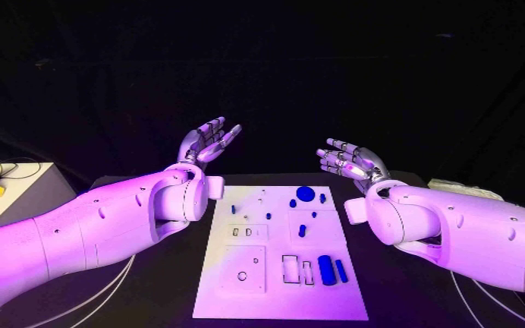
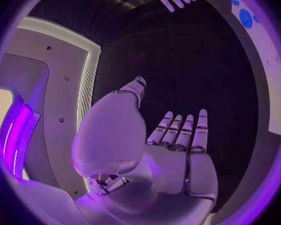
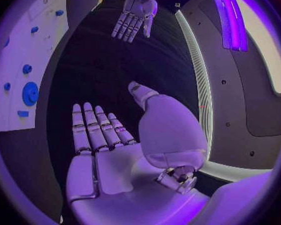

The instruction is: Assemble the parts on the task board

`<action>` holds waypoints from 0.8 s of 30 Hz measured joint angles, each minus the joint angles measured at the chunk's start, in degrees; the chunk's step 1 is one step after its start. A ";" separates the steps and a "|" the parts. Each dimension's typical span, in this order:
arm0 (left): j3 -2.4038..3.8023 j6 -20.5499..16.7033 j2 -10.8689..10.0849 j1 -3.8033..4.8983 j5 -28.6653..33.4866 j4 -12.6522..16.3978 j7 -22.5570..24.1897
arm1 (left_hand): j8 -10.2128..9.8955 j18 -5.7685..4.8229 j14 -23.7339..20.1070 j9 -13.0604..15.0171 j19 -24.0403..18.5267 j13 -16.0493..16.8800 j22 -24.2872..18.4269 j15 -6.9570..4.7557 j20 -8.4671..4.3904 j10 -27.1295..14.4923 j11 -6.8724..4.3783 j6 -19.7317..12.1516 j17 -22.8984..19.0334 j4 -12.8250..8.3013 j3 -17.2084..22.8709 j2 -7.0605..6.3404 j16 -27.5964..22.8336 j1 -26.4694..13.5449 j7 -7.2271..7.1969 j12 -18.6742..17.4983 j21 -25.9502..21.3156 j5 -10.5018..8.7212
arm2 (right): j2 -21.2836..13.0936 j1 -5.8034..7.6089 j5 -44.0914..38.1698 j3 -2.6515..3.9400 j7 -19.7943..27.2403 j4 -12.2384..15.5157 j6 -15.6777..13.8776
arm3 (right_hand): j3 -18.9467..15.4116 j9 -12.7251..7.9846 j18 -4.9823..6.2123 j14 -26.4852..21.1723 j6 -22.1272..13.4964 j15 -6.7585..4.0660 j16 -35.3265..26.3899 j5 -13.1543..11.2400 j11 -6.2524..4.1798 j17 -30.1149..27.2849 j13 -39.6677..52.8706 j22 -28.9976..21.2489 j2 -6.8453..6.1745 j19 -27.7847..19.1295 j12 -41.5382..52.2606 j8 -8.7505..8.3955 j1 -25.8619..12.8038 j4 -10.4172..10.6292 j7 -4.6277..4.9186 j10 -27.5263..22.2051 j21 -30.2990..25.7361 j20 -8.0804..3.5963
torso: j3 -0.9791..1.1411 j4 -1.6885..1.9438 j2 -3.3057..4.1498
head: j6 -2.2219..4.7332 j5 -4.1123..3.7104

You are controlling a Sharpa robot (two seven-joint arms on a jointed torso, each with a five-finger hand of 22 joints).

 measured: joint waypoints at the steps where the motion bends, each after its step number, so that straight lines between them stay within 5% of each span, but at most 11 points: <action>1: -0.03 0.54 0.09 0.10 0.07 -0.19 0.03 | 0.00 0.00 0.00 0.02 0.26 0.00 0.03 0.00 -0.01 0.08 -0.07 0.13 0.00 0.09 0.09 -0.01 0.00 0.40 -0.13 0.00 0.00 0.00 | -0.05 0.22 -0.18 -0.20 -0.35 -0.10 0.69 | 0.23 0.07 0.00 0.52 0.40 0.10 0.08 0.00 0.06 0.08 0.00 0.05 -0.02 0.46 0.10 0.08 0.48 -0.22 0.03 0.59 0.00 0.05 | 0.00 0.00 0.00 | 0.00 0.00; 4: -0.05 1.64 0.15 0.17 0.19 -0.39 0.09 | 0.73 0.52 3.07 0.49 2.92 0.31 0.48 0.50 0.66 2.87 1.45 2.17 0.62 0.78 1.17 0.19 0.86 3.09 -0.06 0.66 0.87 0.39 | -0.09 0.57 -0.81 -0.49 -1.09 -0.42 2.19 | 0.73 0.42 0.00 2.84 2.24 0.12 0.67 0.00 0.14 0.30 0.19 0.19 -0.03 1.78 0.10 0.49 1.87 -0.73 0.16 2.77 0.23 0.13 | 0.00 0.00 0.00 | -0.01 0.01; 6: -0.10 2.66 -0.10 0.16 0.13 -0.47 0.08 | 1.08 0.87 5.93 0.84 5.39 0.49 0.87 0.84 0.92 5.44 2.44 3.56 1.18 0.67 2.12 0.37 1.53 3.34 0.09 0.88 1.65 0.40 | -0.01 0.87 -3.62 -0.56 -1.41 -2.19 2.69 | 1.35 0.88 0.86 5.68 4.88 -0.04 1.14 0.00 0.05 0.65 0.33 0.34 -0.06 3.52 0.45 1.24 3.22 -1.33 0.33 5.47 0.48 0.19 | 0.04 -0.01 0.04 | -0.66 -0.09; 11: -0.10 4.39 -1.22 0.15 -0.34 -0.05 -0.14 | 3.77 0.90 23.66 2.69 18.33 1.77 2.71 0.70 1.14 22.88 4.65 11.33 4.65 -0.19 3.53 1.44 6.28 4.41 0.68 3.84 6.03 0.40 | -0.25 1.47 -12.42 -0.45 -2.09 -4.51 2.36 | 2.83 2.40 1.81 12.78 13.76 -1.26 2.70 0.66 -0.91 1.50 0.66 1.05 -0.71 10.78 0.83 3.31 6.14 -3.82 1.27 13.86 2.50 0.15 | 0.20 0.01 0.21 | -1.58 -0.32; 13: -0.10 5.09 -1.99 0.17 -0.78 0.56 -0.26 | 5.91 2.30 29.20 4.17 22.27 2.13 3.33 -0.58 0.90 30.70 3.71 17.72 5.67 -0.97 4.31 1.72 8.36 4.69 1.47 5.58 7.99 0.40 | -0.08 1.78 -16.99 -0.41 -2.61 -5.26 2.18 | 3.75 2.93 2.34 15.64 17.43 -1.93 3.42 1.10 -1.50 1.84 0.67 1.31 -1.22 13.72 1.06 4.17 6.89 -4.74 1.82 17.11 3.39 -0.08 | 0.26 0.07 0.41 | -1.73 -0.42; 16: -0.08 6.02 -3.15 0.20 -1.59 1.66 -0.51 | 8.04 2.29 34.64 5.40 27.23 2.13 4.40 -2.37 -0.31 35.76 2.28 23.57 7.05 -2.14 5.48 1.36 10.69 5.05 2.50 6.45 10.83 0.40 | 0.11 2.39 -24.19 -0.27 -3.77 -6.44 2.20 | 4.81 3.40 2.68 19.27 21.46 -2.91 4.47 1.10 -2.29 2.30 0.74 1.67 -1.91 17.26 1.06 5.14 7.58 -5.80 2.47 20.90 4.68 -0.71 | 0.31 0.15 0.84 | -1.91 -0.69; 21: -0.07 7.37 -5.49 0.23 -3.13 4.32 -0.97 | 9.92 2.28 42.35 6.08 33.89 2.13 6.60 -5.05 -3.35 42.27 0.17 27.77 10.31 -4.25 8.32 0.65 14.46 5.76 3.22 6.72 15.81 0.40 | 0.43 3.30 -35.66 -0.20 -6.56 -7.66 3.25 | 6.29 3.95 2.69 26.00 26.92 -4.97 6.77 1.11 -3.76 3.53 0.79 2.57 -2.79 23.29 1.06 6.34 8.46 -7.28 3.73 26.72 7.38 -2.52 | 0.34 0.23 1.64 | -2.07 -1.09; 24: -0.04 8.10 -7.15 0.30 -4.09 6.54 -1.29 | 9.99 2.25 44.66 6.16 35.77 1.97 8.15 -6.12 -4.81 44.26 -0.40 28.55 12.28 -5.15 10.12 0.36 16.22 6.00 2.97 6.04 18.66 0.40 | 0.60 3.90 -42.59 -0.18 -8.65 -7.94 4.55 | 6.51 4.21 2.69 30.72 29.52 -6.57 8.79 1.10 -4.72 4.87 0.85 3.74 -3.07 27.26 1.05 7.06 8.73 -7.50 3.63 29.89 10.02 -4.12 | 0.36 0.26 2.27 | -2.09 -1.43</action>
